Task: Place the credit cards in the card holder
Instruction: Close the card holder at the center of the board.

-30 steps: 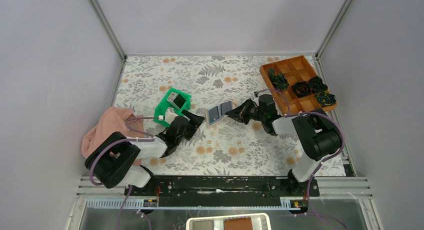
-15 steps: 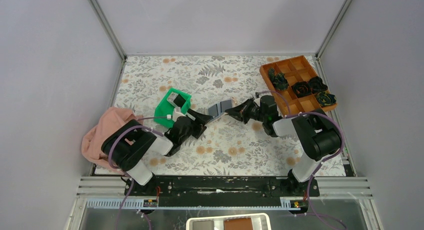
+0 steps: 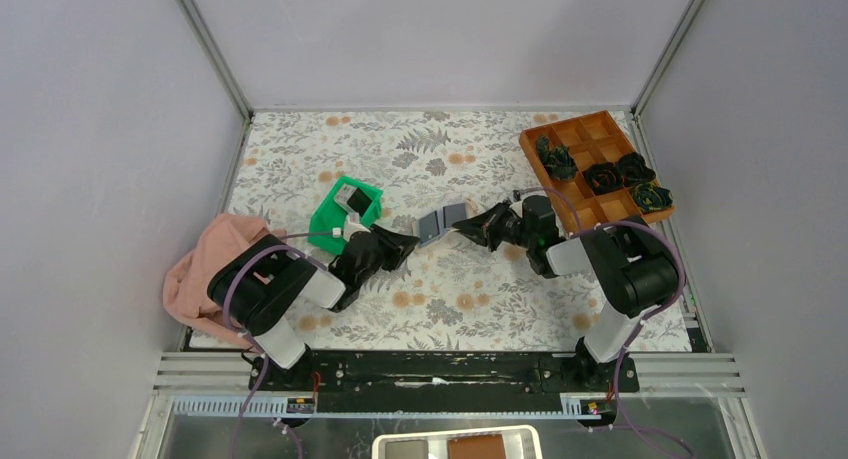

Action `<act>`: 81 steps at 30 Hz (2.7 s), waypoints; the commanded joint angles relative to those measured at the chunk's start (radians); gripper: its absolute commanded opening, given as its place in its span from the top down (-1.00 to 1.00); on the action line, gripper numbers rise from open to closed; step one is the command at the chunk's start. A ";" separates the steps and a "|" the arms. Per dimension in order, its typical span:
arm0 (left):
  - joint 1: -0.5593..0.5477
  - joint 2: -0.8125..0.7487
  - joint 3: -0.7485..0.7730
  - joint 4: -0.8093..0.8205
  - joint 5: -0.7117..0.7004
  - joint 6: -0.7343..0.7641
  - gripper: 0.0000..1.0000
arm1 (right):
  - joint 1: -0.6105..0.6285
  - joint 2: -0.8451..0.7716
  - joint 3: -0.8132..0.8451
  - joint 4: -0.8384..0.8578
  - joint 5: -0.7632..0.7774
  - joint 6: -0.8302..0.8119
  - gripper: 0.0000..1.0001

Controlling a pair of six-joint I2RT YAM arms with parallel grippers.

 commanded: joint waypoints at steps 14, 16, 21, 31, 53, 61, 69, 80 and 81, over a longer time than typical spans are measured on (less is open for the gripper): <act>0.004 -0.158 0.033 -0.099 0.019 0.090 0.42 | 0.022 -0.062 -0.020 -0.107 -0.012 -0.146 1.00; 0.005 -0.157 0.047 -0.115 0.023 0.101 0.42 | 0.031 -0.062 -0.010 -0.136 -0.011 -0.168 1.00; 0.001 -0.106 0.069 -0.084 0.049 0.100 0.43 | 0.059 -0.043 0.010 -0.166 -0.009 -0.190 1.00; -0.026 -0.028 0.135 -0.062 0.073 0.116 0.44 | 0.091 0.008 0.039 -0.239 0.001 -0.253 1.00; -0.060 0.076 0.232 -0.129 0.149 0.176 0.44 | 0.109 0.083 0.084 -0.359 -0.006 -0.356 0.82; -0.071 0.063 0.235 -0.204 0.149 0.209 0.44 | 0.108 0.067 0.082 -0.408 0.012 -0.402 0.27; -0.087 0.060 0.274 -0.278 0.145 0.247 0.44 | 0.110 -0.023 0.113 -0.621 0.089 -0.552 0.12; -0.103 0.039 0.297 -0.348 0.130 0.269 0.36 | 0.110 -0.142 0.185 -0.889 0.263 -0.755 0.11; -0.103 0.035 0.302 -0.357 0.126 0.271 0.36 | 0.110 -0.145 0.190 -0.899 0.274 -0.763 0.11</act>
